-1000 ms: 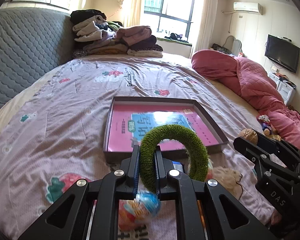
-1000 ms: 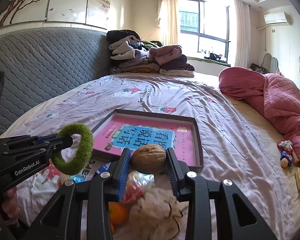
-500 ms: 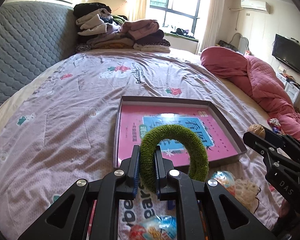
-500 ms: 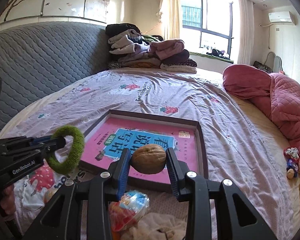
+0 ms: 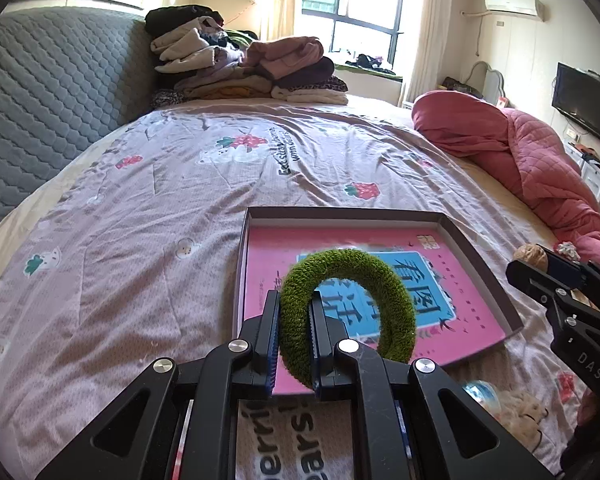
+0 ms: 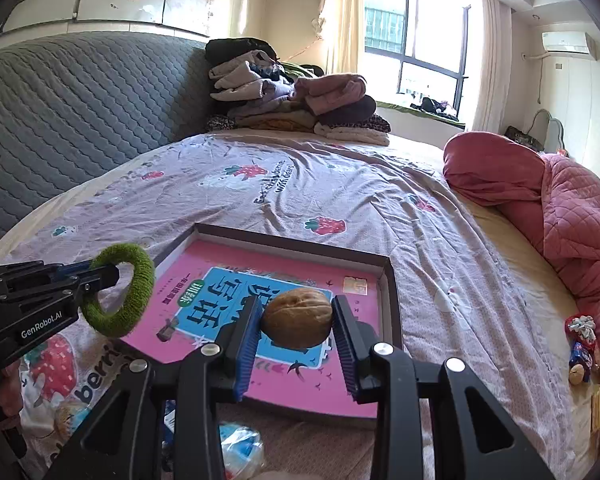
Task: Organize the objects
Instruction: 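Carry green ring with left tool over the book tray while right tool carries walnut there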
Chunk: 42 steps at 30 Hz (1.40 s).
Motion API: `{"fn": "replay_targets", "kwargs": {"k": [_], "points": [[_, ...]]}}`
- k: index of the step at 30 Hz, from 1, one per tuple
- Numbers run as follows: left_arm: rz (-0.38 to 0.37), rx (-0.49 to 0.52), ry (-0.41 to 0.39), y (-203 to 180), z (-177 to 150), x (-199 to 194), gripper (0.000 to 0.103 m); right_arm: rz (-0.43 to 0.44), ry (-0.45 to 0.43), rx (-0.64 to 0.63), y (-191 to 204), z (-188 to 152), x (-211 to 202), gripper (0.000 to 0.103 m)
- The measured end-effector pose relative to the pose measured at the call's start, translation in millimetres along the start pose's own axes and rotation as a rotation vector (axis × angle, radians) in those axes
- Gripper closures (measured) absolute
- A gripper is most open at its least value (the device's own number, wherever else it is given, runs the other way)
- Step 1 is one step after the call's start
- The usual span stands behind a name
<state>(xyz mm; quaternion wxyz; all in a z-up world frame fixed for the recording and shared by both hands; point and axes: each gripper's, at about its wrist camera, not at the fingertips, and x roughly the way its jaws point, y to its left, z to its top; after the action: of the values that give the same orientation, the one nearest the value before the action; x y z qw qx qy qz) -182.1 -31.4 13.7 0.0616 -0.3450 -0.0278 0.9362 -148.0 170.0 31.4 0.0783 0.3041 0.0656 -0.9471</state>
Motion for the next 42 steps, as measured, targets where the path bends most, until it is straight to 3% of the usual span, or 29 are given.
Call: {"fn": "replay_targets", "kwargs": {"k": [18, 22, 30, 42], "points": [[-0.048, 0.000, 0.117, 4.3, -3.7, 60.2, 0.091, 0.023, 0.171, -0.003, -24.7, -11.3, 76.6, 0.067], [-0.048, -0.004, 0.145, 5.6, -6.5, 69.3, 0.091, 0.055, 0.220, 0.038, -32.2, -17.3, 86.4, 0.067], [-0.033, -0.001, 0.204, 6.9, -12.8, 79.9, 0.091, 0.039, 0.289, 0.048, -36.7, -28.3, 98.2, 0.067], [-0.018, 0.006, 0.272, 8.0, -20.4, 91.4, 0.090, 0.019, 0.333, 0.046, -37.8, -33.3, 106.3, 0.067]]}}
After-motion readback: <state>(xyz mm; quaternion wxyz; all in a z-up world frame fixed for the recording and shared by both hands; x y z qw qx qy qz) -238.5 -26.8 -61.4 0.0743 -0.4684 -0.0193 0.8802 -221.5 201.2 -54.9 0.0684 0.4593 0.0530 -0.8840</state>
